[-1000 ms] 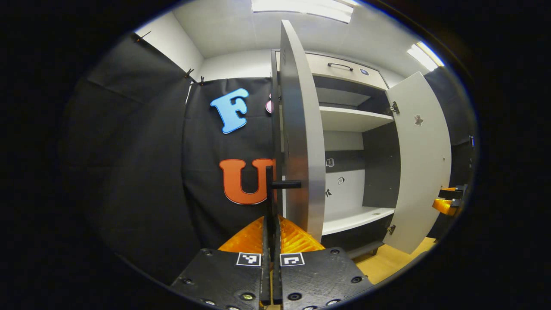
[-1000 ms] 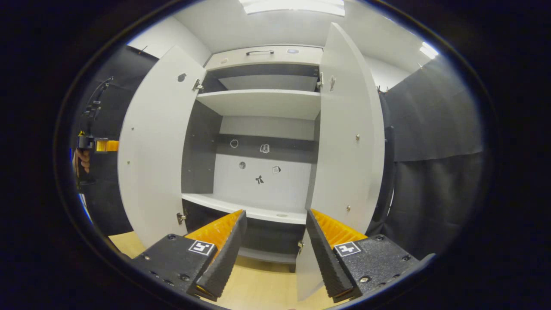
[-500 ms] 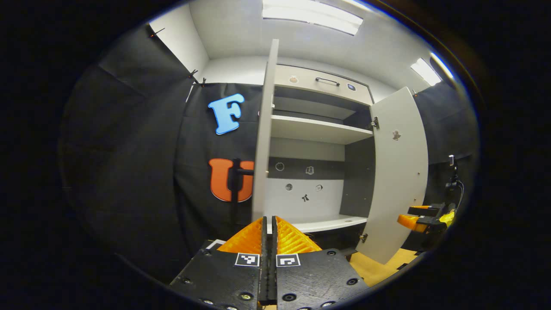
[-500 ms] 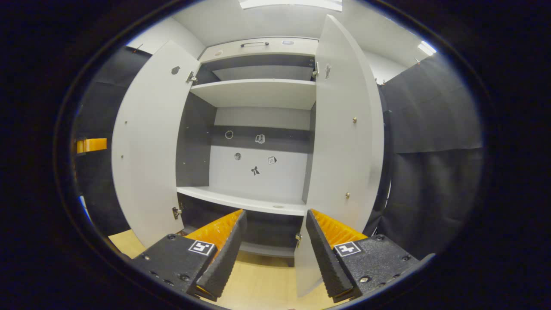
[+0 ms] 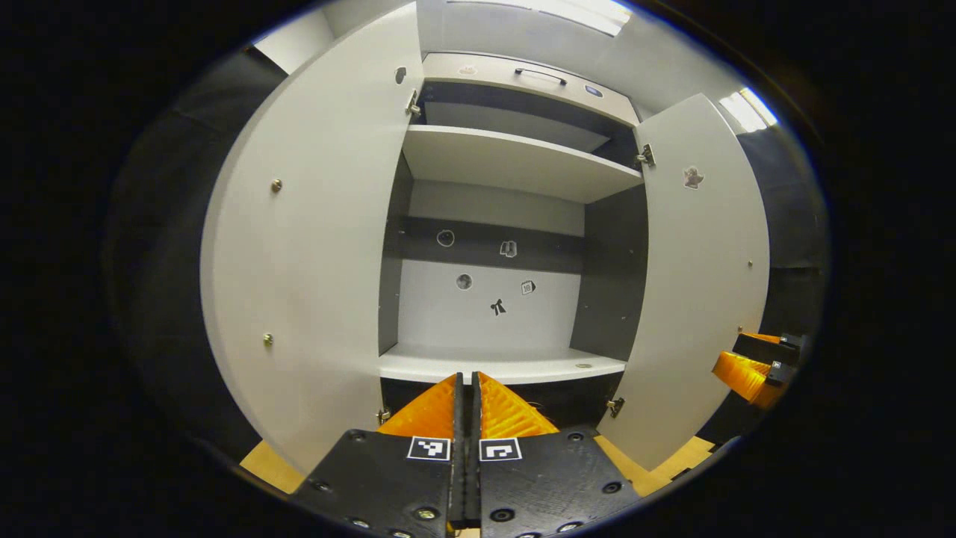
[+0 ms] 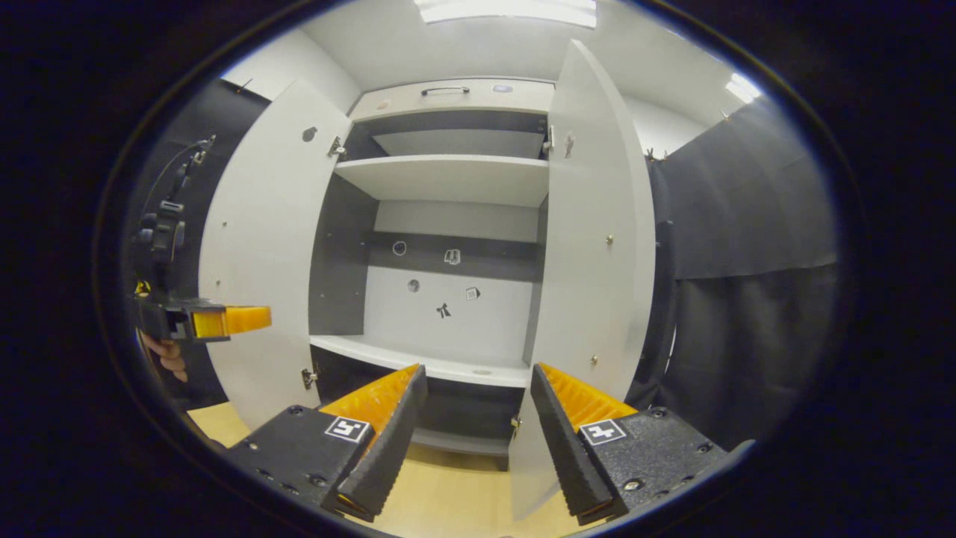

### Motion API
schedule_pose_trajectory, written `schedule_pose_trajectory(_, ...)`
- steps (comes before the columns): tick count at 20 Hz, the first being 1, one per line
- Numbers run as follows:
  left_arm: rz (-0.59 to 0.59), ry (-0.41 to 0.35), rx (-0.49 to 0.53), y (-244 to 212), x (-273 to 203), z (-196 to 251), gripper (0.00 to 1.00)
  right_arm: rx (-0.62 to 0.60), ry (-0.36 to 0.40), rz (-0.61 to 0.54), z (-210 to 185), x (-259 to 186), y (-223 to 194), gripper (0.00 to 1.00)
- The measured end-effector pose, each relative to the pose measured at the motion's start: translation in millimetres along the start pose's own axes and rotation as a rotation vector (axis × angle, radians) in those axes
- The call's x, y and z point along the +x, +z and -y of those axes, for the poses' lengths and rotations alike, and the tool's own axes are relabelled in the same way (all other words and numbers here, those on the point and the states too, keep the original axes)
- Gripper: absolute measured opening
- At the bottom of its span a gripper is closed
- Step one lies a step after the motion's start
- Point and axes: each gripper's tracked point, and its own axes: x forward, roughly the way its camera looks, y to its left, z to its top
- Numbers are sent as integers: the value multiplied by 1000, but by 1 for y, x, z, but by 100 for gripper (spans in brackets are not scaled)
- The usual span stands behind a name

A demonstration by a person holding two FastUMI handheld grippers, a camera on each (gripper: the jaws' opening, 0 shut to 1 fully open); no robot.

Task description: Open the right door of the double-door shoe cabinet with the right hand, and open the left door with the left hand.

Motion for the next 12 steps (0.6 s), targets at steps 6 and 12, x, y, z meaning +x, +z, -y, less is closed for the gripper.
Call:
schedule_pose_trajectory(6,79,-24,28,21,-3,13,22,1,2,-19,-3,4,-7,88)
schedule_pose_trajectory(12,91,2,69,24,-3,10,100,15,17,-11,-9,8,-6,88)
